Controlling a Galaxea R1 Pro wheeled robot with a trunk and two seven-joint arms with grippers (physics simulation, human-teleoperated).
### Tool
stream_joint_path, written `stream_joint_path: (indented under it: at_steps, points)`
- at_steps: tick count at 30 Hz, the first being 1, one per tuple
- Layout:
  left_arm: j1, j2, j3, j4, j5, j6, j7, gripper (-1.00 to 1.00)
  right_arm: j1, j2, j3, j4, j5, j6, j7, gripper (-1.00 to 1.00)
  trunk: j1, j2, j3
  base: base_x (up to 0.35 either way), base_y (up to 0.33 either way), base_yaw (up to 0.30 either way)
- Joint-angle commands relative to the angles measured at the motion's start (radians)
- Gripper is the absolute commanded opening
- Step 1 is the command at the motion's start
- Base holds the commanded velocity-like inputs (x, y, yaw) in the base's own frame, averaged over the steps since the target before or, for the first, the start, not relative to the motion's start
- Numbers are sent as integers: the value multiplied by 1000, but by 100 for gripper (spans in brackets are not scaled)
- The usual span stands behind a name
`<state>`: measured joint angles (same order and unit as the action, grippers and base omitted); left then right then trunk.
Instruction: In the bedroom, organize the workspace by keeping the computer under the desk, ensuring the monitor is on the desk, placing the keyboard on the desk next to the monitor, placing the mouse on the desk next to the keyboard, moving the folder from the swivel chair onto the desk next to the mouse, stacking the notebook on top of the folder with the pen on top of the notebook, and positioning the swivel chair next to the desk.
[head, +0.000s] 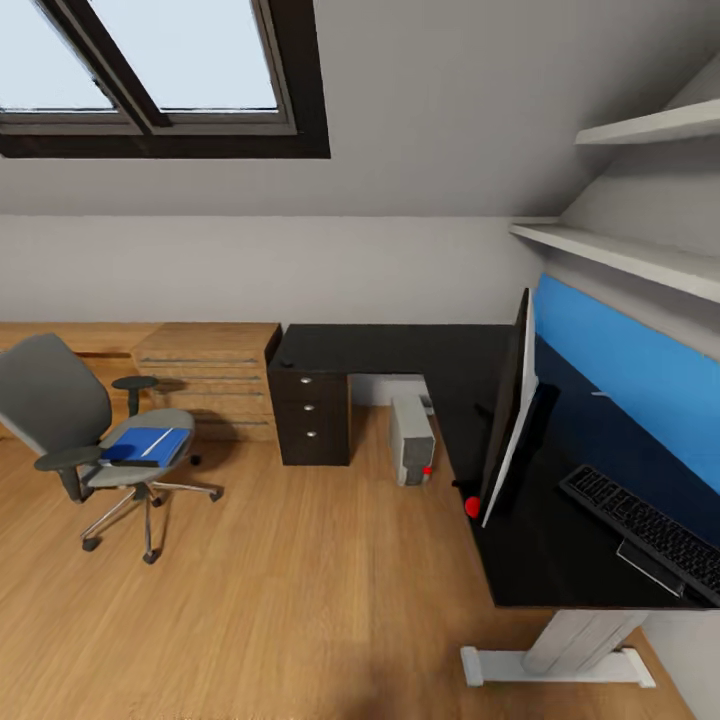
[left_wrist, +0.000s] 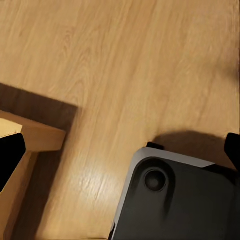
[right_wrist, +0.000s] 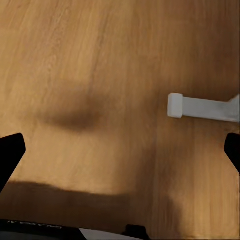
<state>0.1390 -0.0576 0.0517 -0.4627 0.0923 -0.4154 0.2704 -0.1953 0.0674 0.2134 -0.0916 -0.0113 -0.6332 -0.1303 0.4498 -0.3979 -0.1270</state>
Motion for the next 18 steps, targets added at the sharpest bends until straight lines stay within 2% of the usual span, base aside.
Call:
stream_joint_path:
  at_steps: [1,11,18]
  points:
    - [1,-1,2,-2,9,-3,-4,100,-1,0,9,1,-1,-2,-8,100,0,-2,-2,-260,-243,-260]
    - [1,-1,3,-2,9,-5,-4,100,-1,0,8,1,-2,-2,-8,100,0,-2,-7,-218,-274,-223]
    - [1,-1,3,-1,9,-4,-3,100,-1,1,8,1,-2,-1,-8,100,0,-2,-12,-136,-311,-67]
